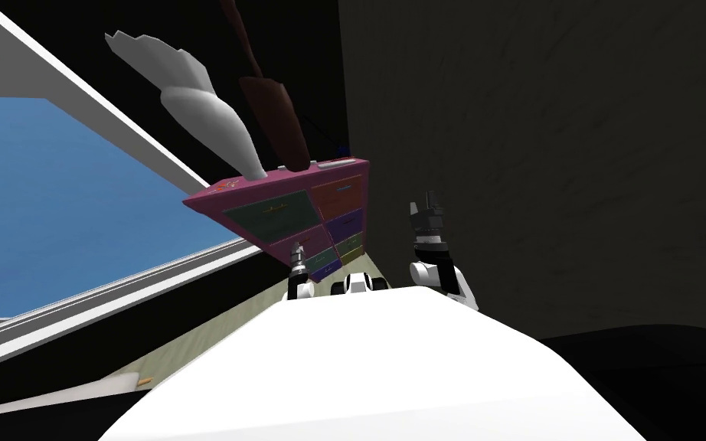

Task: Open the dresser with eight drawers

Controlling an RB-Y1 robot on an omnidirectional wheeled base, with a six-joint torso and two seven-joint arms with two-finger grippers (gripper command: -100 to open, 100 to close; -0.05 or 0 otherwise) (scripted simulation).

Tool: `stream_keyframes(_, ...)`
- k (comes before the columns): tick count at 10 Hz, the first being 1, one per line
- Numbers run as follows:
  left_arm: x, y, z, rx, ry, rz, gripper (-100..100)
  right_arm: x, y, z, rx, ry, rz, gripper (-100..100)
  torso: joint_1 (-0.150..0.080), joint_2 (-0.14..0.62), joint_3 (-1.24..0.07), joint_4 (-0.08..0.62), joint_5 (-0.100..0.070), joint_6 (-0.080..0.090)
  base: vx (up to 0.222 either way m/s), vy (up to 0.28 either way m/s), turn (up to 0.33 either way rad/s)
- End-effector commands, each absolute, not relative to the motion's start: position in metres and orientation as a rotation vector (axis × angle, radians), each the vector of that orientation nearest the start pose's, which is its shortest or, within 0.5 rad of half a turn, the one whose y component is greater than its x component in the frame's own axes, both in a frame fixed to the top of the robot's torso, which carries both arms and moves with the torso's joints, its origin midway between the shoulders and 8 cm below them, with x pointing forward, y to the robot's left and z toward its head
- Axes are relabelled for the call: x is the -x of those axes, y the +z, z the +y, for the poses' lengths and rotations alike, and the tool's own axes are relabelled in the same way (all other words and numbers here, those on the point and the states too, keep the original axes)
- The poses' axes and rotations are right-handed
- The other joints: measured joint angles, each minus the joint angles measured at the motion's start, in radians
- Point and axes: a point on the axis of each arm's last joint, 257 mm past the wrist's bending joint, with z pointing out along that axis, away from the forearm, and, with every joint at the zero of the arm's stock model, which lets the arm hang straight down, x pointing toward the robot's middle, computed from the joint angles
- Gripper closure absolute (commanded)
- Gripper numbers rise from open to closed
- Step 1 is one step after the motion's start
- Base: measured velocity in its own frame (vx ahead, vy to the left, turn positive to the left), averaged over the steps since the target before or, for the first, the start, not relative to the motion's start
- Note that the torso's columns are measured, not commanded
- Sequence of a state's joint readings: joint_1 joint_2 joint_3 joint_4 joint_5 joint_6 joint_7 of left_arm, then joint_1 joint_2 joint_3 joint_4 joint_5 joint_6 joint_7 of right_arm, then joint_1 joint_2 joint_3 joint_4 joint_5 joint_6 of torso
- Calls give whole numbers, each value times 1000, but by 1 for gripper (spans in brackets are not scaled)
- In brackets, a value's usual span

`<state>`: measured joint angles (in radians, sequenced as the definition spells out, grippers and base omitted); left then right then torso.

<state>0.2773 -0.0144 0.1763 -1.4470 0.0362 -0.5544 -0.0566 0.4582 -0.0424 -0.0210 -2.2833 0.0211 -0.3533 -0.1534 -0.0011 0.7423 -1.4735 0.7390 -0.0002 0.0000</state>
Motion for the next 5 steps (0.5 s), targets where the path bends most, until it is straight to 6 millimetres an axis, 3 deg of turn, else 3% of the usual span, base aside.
stream_keyframes(1, -420, -265, 354, 1134, -1017, 919, 100, -370, 11, -281, -766, 1393, 683, 0, 4, -6, -2, -6, 5, 1, -135, -61, 11)
stream_keyframes(5, -421, -262, 353, 1133, -1020, 922, 100, -370, 11, -281, -765, 1393, 683, 0, 3, -7, -4, -3, 2, 0, -146, -71, 7)
